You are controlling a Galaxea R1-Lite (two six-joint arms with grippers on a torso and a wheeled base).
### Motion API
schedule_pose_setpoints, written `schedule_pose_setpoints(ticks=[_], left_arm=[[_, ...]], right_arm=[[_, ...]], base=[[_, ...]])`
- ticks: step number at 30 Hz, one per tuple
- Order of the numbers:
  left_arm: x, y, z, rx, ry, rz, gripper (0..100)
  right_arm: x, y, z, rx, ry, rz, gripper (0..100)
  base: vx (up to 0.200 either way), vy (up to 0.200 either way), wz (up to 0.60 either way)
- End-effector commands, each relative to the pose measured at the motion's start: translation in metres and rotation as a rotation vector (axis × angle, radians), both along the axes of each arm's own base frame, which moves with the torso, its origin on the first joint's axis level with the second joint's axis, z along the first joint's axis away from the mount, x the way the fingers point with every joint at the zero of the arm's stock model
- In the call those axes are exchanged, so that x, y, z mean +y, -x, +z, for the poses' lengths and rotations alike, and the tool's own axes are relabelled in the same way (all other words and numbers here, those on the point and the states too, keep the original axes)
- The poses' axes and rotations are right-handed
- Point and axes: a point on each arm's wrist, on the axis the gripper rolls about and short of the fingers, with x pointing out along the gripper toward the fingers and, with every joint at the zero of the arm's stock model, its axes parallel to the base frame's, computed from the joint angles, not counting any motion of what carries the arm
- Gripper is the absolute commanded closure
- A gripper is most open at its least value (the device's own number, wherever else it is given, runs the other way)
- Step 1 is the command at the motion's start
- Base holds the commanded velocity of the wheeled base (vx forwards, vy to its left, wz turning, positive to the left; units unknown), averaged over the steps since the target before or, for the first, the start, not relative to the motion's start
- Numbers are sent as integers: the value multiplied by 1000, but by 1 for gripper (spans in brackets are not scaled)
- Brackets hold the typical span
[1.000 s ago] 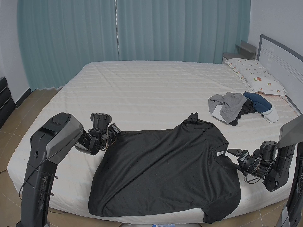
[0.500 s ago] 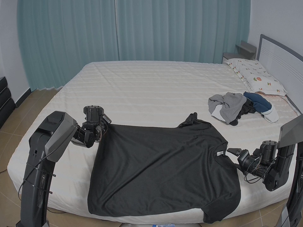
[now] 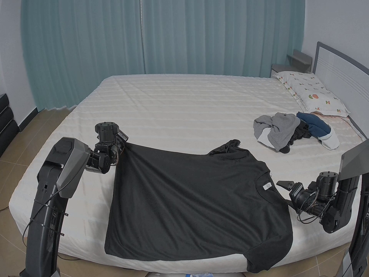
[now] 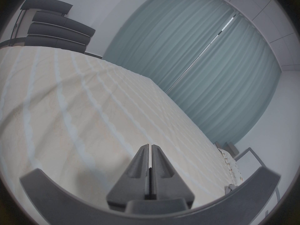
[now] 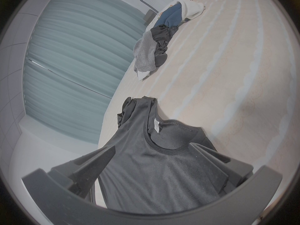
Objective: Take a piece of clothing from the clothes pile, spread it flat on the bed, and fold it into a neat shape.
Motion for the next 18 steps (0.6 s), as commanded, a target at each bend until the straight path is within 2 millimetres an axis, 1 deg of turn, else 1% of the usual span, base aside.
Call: schedule_pose_setpoints(ticks=[1,5,11,18], left_arm=[[5,-7,-2,-28,1,18,100],[7,-12,0,-56,-1,43,100],[9,-14,5,-80,8,47,100],[8,-13,1,-66,10,35,100]], right_arm=[[0,-1,-1,-4,-1,2,0],[1,0,-1,-4,0,2,0],[1,0,-1,-4,0,3,0],[1,0,-1,-3,0,3,0]], base=[[0,0,0],[0,0,0],[0,0,0],[0,0,0]])
